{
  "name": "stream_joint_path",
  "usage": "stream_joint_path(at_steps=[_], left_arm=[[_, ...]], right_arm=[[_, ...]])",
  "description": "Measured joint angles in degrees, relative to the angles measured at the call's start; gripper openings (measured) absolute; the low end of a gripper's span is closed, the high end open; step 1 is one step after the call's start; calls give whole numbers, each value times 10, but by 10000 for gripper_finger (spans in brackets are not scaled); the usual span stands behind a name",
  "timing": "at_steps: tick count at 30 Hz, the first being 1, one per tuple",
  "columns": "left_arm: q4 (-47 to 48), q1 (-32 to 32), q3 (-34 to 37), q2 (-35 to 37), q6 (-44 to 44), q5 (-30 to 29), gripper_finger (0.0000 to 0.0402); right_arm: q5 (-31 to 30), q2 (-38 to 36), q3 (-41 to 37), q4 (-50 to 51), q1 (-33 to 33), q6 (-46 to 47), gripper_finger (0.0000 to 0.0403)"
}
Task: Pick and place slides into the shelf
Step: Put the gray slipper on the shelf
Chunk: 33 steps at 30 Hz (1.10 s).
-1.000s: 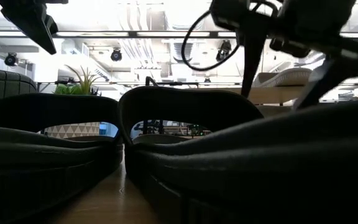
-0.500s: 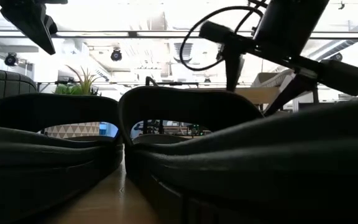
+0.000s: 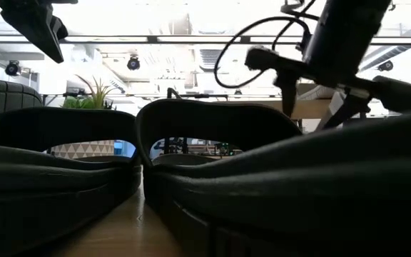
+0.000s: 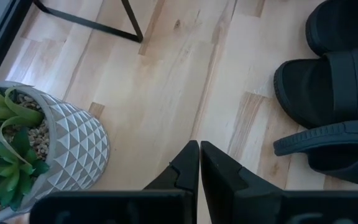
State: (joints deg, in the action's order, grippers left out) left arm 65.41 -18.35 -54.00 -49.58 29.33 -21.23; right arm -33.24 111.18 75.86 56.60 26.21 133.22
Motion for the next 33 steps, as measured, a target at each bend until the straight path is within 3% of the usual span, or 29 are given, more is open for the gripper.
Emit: stream_joint_path(at_steps=[5, 16, 33], left_arm=[[0, 0, 0, 0, 0, 0, 2], [0, 0, 0, 0, 2, 0, 2], [-5, 0, -1, -1, 2, 0, 2]], right_arm=[[6, 0, -23, -1, 0, -2, 93], [6, 0, -30, 3, 0, -14, 15], [12, -16, -26, 3, 0, -42, 9]])
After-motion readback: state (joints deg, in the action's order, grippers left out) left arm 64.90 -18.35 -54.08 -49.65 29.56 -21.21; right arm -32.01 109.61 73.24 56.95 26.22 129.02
